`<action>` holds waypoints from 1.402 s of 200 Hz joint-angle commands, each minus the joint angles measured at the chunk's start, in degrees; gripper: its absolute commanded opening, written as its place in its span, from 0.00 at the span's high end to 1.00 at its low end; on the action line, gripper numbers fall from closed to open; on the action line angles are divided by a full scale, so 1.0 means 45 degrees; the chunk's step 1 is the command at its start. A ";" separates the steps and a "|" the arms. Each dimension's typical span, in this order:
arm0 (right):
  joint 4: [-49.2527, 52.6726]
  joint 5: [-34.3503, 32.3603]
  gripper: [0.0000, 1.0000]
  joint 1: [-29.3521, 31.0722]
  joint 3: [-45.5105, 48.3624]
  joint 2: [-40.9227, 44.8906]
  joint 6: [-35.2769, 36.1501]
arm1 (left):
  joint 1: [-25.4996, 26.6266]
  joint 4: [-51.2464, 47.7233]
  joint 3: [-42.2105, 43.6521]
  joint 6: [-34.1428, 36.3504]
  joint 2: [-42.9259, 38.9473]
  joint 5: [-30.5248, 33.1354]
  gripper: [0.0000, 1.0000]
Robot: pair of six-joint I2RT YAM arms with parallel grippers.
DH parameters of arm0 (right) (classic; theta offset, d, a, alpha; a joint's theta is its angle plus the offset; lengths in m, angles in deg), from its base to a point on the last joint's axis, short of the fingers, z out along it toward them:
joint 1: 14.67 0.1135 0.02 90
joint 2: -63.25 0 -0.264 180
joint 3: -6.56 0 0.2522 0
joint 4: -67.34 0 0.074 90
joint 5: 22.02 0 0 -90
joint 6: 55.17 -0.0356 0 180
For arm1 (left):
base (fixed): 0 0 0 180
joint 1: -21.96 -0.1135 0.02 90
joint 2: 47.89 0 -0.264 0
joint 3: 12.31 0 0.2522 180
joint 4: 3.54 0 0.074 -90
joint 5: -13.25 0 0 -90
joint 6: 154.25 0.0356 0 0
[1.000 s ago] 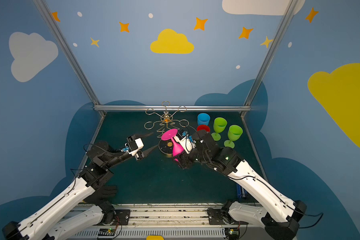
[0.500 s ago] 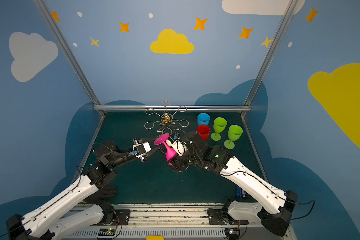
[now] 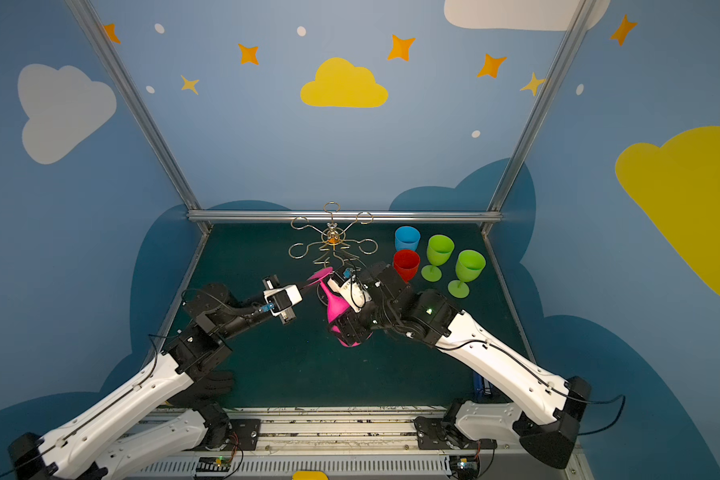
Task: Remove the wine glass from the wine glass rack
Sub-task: 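Open the left gripper to release the pink glass's foot and draw back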
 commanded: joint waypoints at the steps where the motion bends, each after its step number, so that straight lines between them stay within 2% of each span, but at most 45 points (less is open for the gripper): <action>1: -0.1006 -0.0204 0.20 -0.0111 0.0102 0.0946 0.0259 | -0.0043 -0.0009 0.0195 -0.2022 -0.0610 0.1862 0.97; 17: -0.1599 0.0039 0.18 -0.0273 0.0425 0.1470 0.0267 | -0.0050 -0.0066 0.0584 -0.3013 -0.0972 0.2808 0.97; 60: -0.2654 0.0748 0.16 -0.0910 0.0975 0.2927 0.0238 | -0.0354 -0.0596 0.1273 -0.5646 -0.1585 0.3805 0.97; 79: -0.2792 0.0908 0.15 -0.1329 0.1217 0.3620 0.0235 | -0.0731 -0.0169 0.1786 -0.6957 -0.1753 0.3776 0.97; 115: -0.2663 0.0789 0.15 -0.2017 0.1700 0.4670 0.0202 | -0.1573 0.0550 0.2286 -0.8770 -0.1993 0.2860 0.97; 160: -0.2819 0.0006 0.20 -0.2172 0.2401 0.5054 -0.0010 | -0.1827 0.0673 0.2239 -0.9626 -0.2028 0.2038 0.97; 227: -0.4400 0.0712 0.27 -0.2113 0.2646 0.3632 -0.0515 | -0.1827 0.1026 0.2288 -1.0318 -0.1727 0.1105 0.97; 242: -0.4790 0.0954 0.34 -0.2106 0.2550 0.3241 -0.0588 | -0.1827 0.1100 0.2296 -1.0436 -0.1599 0.0838 0.97; 280: -0.5130 0.1491 0.77 -0.2023 0.2297 0.2719 -0.0740 | -0.1827 0.0941 0.2289 -1.0477 -0.1417 0.0811 0.97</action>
